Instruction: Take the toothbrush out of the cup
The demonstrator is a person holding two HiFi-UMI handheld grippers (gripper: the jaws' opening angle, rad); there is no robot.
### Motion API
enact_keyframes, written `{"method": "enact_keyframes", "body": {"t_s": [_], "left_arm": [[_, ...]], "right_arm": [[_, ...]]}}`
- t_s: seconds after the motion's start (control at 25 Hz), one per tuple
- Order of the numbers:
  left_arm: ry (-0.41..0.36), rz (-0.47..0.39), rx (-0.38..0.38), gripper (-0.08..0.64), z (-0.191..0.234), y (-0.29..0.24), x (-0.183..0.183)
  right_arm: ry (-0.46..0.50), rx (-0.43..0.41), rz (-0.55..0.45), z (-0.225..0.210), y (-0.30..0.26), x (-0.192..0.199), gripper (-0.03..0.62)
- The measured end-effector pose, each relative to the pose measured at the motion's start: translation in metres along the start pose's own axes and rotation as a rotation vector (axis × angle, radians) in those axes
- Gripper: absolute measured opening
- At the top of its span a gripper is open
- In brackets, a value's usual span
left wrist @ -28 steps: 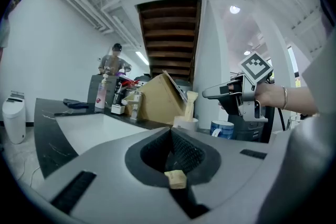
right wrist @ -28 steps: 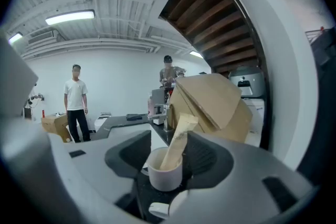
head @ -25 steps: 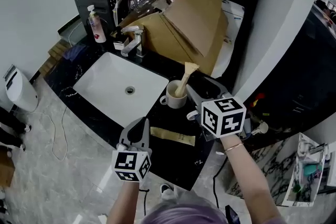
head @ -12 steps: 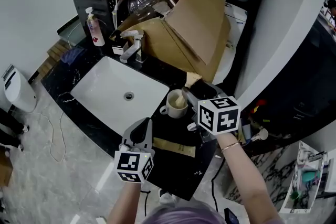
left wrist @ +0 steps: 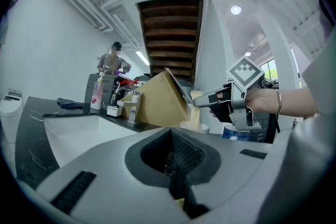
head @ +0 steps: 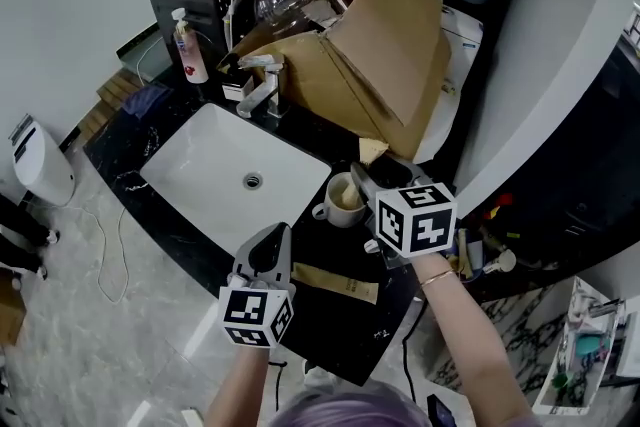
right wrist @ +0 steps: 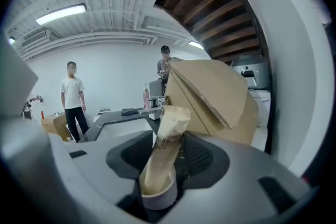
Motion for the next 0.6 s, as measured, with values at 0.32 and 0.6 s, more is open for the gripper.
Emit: {"method": "enact_keyframes", "body": {"t_s": [0.32,0.6], "left_arm": [[-0.001,-0.003,-0.023,0.000,0.002,0.010,-0.001],[-0.010,-0.016,-0.037,0.000,-0.002,0.023,-0.006]], "right_arm": [[0.014,-0.010,-0.037,0.006,0.008,-0.004,0.126],[0.006,-0.014,-0.105,0.010,0.026,-0.015,0.104]]}}
Point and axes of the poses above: the fingertips, and each gripper's own axes: y backward along the fingers, z to its left, x out of its underside, the point moved 2 cm from there along y, backward along the fingers, and after that the axes turned 12 degrees about x, right-handed, at the moved point
